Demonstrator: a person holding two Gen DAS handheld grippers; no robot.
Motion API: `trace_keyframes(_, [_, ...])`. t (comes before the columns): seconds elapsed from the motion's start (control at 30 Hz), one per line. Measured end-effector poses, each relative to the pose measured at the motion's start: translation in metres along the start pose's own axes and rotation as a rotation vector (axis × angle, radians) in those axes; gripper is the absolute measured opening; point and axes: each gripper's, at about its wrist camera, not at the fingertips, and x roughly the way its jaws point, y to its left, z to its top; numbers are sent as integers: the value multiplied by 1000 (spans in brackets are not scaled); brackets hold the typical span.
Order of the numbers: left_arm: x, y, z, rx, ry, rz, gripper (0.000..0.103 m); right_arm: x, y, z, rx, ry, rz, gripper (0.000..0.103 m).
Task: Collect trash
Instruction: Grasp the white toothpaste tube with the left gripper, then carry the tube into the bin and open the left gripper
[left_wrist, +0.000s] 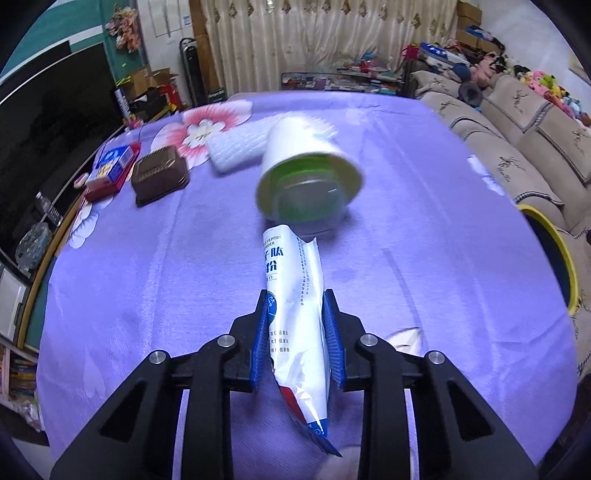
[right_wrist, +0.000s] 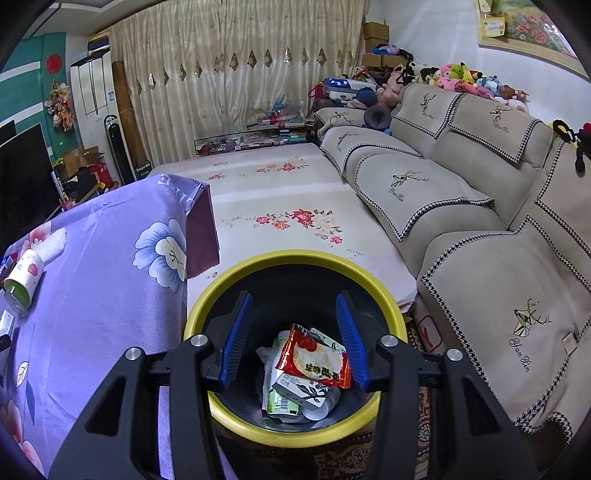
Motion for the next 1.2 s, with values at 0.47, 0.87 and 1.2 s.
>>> trace_keyframes(0.47, [-52,-126,30,221,-104,-191,28,-17,-41,-11,63,-20,-25,45])
trace_keyframes(0.87, [-49,-286,66,418,-93,-409,28,-29,-99,-28,133,-7,-82,45])
trace_keyframes(1.2, [-2,-386,66,517,3,-452,35,-27,-124,-37,173,11,-104,45])
